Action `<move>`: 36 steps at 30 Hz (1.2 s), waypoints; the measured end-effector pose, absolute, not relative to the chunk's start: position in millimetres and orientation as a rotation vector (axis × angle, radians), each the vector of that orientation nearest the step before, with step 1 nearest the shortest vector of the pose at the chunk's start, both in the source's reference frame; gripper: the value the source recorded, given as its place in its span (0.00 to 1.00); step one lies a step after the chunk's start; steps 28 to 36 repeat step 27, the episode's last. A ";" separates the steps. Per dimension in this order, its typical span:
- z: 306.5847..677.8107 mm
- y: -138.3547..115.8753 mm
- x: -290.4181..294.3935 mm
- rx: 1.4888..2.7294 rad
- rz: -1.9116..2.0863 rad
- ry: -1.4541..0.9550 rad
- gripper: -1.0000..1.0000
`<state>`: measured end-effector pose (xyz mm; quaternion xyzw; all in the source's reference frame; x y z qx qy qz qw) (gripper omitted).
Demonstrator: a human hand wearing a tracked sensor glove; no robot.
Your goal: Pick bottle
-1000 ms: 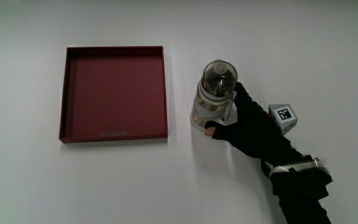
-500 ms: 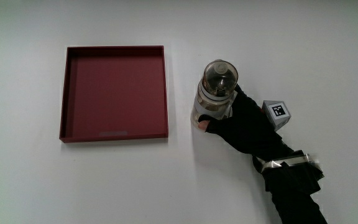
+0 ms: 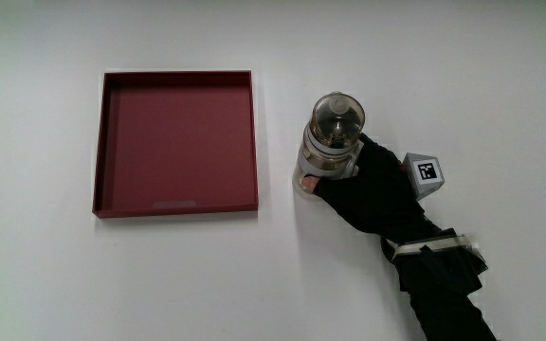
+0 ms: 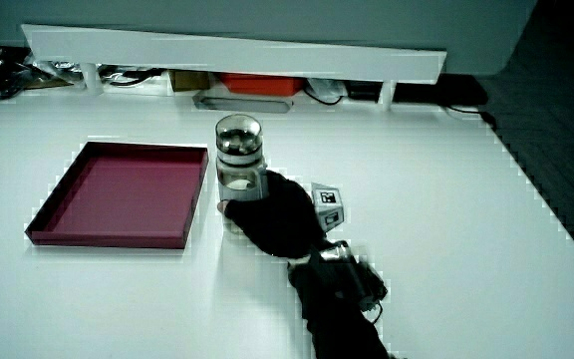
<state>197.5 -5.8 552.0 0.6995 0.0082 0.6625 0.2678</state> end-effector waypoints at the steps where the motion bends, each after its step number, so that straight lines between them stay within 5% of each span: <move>1: 552.7 -5.6 198.2 1.910 1.799 0.022 0.63; 12: 553.3 -2.6 200.5 1.999 1.849 0.046 1.00; 20: 545.9 -8.4 208.6 2.026 1.887 0.032 1.00; 27: 499.6 -28.9 182.6 2.022 1.911 -0.094 1.00; 36: 499.6 -28.9 182.6 2.022 1.911 -0.094 1.00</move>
